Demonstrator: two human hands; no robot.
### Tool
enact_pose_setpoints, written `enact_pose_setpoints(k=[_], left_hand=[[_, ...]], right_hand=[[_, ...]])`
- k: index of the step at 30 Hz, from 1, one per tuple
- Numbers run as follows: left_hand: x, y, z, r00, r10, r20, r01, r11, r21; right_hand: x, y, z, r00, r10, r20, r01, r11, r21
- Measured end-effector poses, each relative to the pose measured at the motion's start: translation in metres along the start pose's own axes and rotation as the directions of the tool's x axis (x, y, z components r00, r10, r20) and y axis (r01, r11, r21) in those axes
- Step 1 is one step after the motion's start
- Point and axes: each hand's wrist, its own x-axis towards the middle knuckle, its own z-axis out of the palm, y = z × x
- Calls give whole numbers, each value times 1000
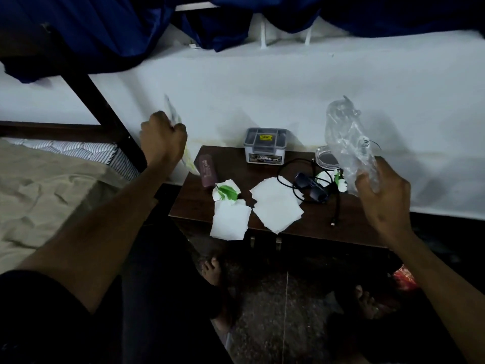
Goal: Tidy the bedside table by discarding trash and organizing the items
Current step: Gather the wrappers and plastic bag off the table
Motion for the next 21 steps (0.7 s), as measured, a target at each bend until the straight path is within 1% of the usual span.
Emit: enact_pose_setpoints(k=[2, 4, 6, 7, 8, 10, 13, 14, 15, 17, 19, 21], left_hand=[[-5, 20, -7, 998, 46, -46, -46, 999, 15], [-14, 43, -9, 992, 98, -82, -101, 994, -38], [-29, 66, -7, 971, 210, -114, -224, 966, -130], [-40, 79, -6, 950, 285, -128, -305, 935, -179], [-55, 92, -4, 920, 366, -137, -389, 894, -223], [-93, 120, 3, 827, 540, -156, -561, 772, -298], [-166, 167, 28, 627, 763, -159, -756, 546, -362], [-190, 180, 39, 571, 806, -156, -788, 485, -380], [-214, 195, 53, 530, 834, -154, -803, 435, -408], [-259, 220, 74, 480, 866, -137, -799, 367, -477], [-300, 244, 93, 469, 877, -104, -760, 341, -553], [-338, 265, 111, 497, 867, -30, -706, 384, -596]], right_hand=[[-2, 7, -10, 1000, 2, -20, -2, 1000, -1], [-6, 15, -23, 999, 14, -47, -15, 1000, -10], [-11, 24, -38, 995, 52, -85, -55, 998, -36], [-13, 29, -46, 990, 80, -114, -86, 995, -51], [-16, 33, -54, 983, 107, -149, -117, 991, -60], [-22, 42, -72, 959, 173, -225, -192, 979, -66], [-32, 59, -100, 916, 300, -264, -341, 932, -121], [-36, 64, -105, 908, 328, -261, -373, 916, -147], [-41, 73, -112, 898, 351, -266, -401, 901, -164], [-51, 89, -116, 870, 394, -296, -450, 881, -148], [-61, 105, -116, 844, 432, -318, -489, 864, -124], [-68, 120, -115, 808, 495, -318, -542, 837, -74]])
